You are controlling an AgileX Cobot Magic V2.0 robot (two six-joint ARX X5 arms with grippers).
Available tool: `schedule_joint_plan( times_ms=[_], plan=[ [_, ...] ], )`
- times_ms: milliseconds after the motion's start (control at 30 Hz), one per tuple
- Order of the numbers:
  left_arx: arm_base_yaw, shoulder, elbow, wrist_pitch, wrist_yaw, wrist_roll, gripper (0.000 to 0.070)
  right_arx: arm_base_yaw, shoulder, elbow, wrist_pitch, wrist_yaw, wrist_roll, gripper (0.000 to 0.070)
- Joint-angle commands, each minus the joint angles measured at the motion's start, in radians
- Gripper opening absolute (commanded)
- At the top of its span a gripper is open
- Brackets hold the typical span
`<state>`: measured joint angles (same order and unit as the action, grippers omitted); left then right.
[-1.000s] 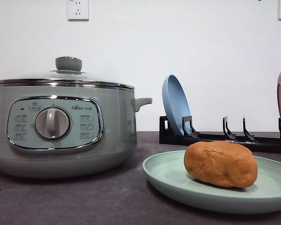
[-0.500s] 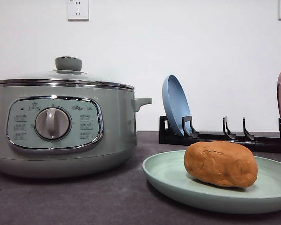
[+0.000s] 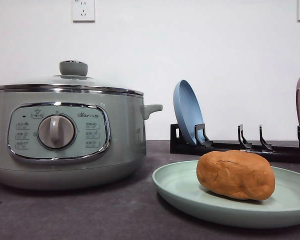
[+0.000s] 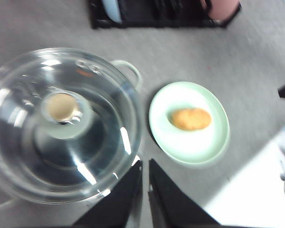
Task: Transfer potato from steamer to green plate
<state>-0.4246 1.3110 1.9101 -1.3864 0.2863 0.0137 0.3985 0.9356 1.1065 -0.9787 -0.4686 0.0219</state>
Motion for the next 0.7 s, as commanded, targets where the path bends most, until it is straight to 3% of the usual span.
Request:
schedule_joint_plan(
  times_ms=[0, 133, 300, 400, 533, 667],
  plan=[
    [0.024, -0.049, 0.018, 0.111, -0.002, 0.032, 0.0015, 0.005, 0.005, 0.02, 0.01, -0.002, -0.014, 0.0],
    [0.113, -0.186, -0.065, 0.346, -0.002, 0.042, 0.0015, 0.005, 0.004, 0.02, 0.009, -0.003, -0.014, 0.0],
    [0.265, -0.408, -0.319, 0.615, -0.006, 0.045, 0.0015, 0.005, 0.004, 0.02, 0.009, -0.003, -0.014, 0.0],
    [0.345, -0.538, -0.503, 0.735, -0.075, 0.053, 0.0015, 0.005, 0.004, 0.02, 0.01, -0.002, -0.014, 0.0],
    [0.423, -0.711, -0.77, 0.896, -0.233, 0.051, 0.0015, 0.005, 0.004, 0.02, 0.009, -0.003, -0.014, 0.0],
    [0.465, -0.862, -1.007, 1.018, -0.265, 0.04, 0.0015, 0.005, 0.004, 0.02, 0.009, -0.002, -0.014, 0.0]
  ],
)
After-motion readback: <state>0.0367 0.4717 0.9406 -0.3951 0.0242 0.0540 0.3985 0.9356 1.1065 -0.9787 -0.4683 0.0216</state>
